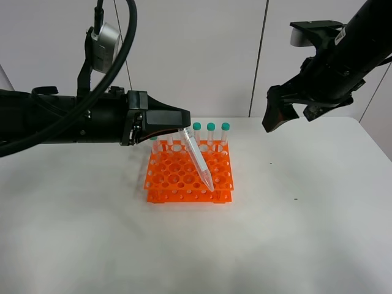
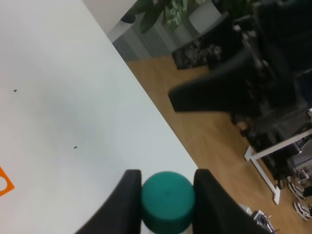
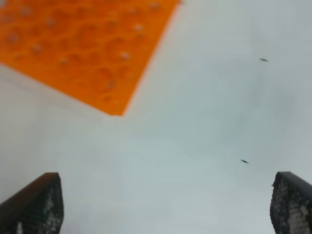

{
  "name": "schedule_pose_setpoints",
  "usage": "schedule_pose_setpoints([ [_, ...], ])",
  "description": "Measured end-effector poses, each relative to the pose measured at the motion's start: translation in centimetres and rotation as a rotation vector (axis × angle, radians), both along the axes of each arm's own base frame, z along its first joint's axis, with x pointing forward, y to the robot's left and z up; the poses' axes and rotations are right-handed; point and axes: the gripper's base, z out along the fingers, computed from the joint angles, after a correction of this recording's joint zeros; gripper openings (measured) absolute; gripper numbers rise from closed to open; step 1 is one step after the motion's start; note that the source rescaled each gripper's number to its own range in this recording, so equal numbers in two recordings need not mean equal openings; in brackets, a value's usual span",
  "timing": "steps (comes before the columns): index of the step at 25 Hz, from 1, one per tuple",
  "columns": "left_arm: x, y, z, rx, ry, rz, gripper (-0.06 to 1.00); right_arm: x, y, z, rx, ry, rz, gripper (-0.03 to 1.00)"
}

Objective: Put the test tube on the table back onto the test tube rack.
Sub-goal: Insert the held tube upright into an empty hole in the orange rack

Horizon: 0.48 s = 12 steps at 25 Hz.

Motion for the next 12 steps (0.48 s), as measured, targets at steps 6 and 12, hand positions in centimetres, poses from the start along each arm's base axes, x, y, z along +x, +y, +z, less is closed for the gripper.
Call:
schedule_pose_setpoints([
  [6, 0.0, 0.0, 0.0, 0.0, 0.0, 0.0, 0.0, 1.9, -6.4, -0.6, -0.05, 0.003, -0.196, 0.92],
  [12, 0.0, 0.0, 0.0, 0.0, 0.0, 0.0, 0.0, 1.4, -8.9, -0.9, -0.083, 0.084, -0.239, 0.92],
])
